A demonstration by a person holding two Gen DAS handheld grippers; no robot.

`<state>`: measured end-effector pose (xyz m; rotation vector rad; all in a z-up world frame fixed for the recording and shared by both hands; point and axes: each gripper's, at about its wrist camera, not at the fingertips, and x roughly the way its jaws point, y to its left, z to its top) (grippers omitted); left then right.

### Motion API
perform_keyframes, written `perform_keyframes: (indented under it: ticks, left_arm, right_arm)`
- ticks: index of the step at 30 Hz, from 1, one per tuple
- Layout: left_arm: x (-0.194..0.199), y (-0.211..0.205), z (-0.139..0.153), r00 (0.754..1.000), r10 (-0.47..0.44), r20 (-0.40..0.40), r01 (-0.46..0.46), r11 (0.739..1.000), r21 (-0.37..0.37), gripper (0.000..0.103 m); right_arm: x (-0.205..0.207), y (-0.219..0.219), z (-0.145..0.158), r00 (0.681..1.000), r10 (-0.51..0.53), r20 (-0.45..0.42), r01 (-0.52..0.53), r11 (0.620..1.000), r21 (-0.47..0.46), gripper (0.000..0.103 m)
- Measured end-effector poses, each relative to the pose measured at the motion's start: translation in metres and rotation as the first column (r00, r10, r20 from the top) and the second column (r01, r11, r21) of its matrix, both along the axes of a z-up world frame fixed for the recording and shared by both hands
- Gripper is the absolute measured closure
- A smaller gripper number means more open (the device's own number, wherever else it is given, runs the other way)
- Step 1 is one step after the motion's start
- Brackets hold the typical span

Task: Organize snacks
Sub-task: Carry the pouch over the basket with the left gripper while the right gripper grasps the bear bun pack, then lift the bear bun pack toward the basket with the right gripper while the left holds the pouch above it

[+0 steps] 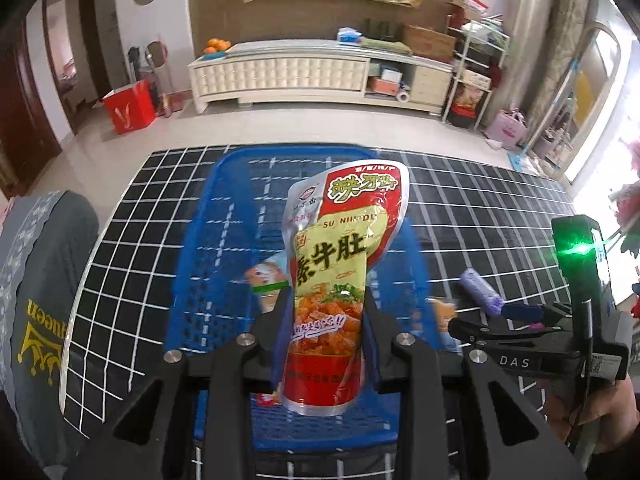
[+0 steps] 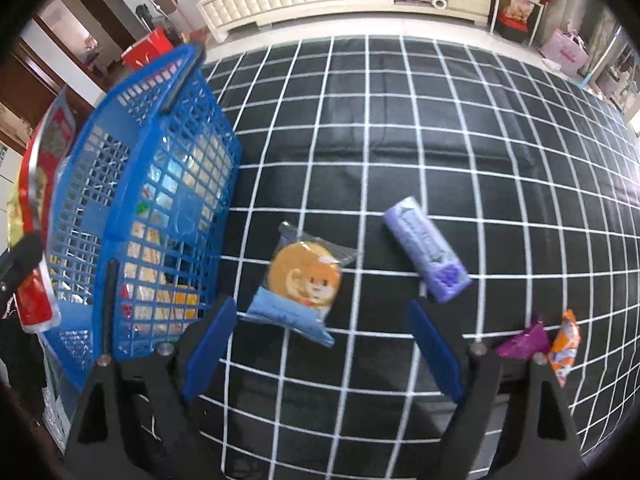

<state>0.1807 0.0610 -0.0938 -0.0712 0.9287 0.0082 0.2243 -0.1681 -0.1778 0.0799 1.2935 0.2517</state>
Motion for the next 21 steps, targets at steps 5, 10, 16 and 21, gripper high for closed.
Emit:
perform_keyframes:
  ticks: [5,10,16,21]
  left_arm:
    - [0.013,0.018,-0.015,0.999,0.012,-0.029,-0.012,1.000,0.006,0.074]
    - [0.020,0.028,-0.024,0.999,0.011,-0.044,-0.011,1.000,-0.001,0.074]
    - [0.022,0.031,-0.031,0.998,0.012,-0.056,-0.012,1.000,-0.013,0.074]
    - [0.016,0.032,-0.034,0.998,0.010,-0.061,-0.011,1.000,-0.009,0.074]
  right_arm:
    - [0.014,0.019,-0.022,0.999,-0.026,-0.040,0.025,0.999,-0.023,0.013]
    - [0.025,0.032,-0.041,0.997,-0.034,-0.064,0.030,0.998,-0.059,0.015]
    - [0.029,0.043,-0.060,0.996,-0.026,-0.087,0.019,0.996,-0.086,0.037]
    - [0.015,0.047,-0.061,0.999,-0.011,-0.050,0.007,0.997,-0.079,0.045]
